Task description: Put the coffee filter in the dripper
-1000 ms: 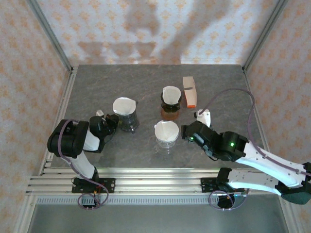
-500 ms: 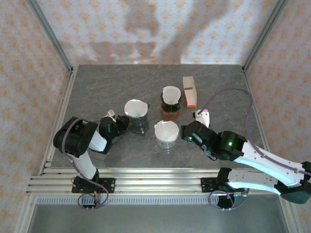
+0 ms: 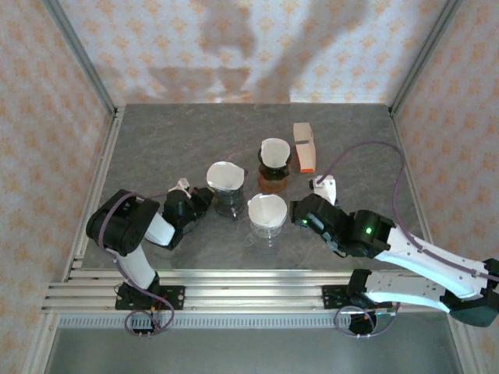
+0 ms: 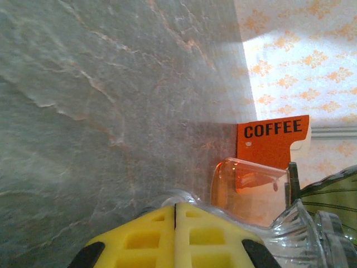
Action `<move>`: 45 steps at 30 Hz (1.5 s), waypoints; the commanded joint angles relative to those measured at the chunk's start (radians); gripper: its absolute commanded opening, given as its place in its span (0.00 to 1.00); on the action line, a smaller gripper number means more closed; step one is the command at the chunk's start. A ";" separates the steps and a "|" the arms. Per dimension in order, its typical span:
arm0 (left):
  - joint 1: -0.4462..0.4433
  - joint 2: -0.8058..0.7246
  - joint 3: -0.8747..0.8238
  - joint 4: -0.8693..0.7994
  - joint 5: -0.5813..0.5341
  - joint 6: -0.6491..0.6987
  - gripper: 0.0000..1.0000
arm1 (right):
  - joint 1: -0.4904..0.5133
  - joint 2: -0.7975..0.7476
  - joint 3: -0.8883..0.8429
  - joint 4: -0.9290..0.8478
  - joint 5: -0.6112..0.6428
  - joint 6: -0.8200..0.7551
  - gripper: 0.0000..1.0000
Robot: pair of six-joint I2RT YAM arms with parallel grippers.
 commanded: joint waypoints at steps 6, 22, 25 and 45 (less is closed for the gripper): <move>0.094 -0.280 -0.093 -0.252 -0.056 0.083 0.00 | 0.004 -0.012 0.030 0.006 0.109 -0.003 0.70; 0.094 -1.106 0.261 -1.485 -0.570 0.508 1.00 | -0.398 0.014 -0.070 0.256 0.176 -0.147 1.00; 0.094 -1.061 0.259 -1.481 -0.705 0.509 1.00 | -0.462 0.030 -0.102 0.288 0.180 -0.125 1.00; 0.129 -0.460 0.147 -0.628 -0.912 1.133 1.00 | -0.563 0.104 -0.148 0.344 0.175 -0.144 1.00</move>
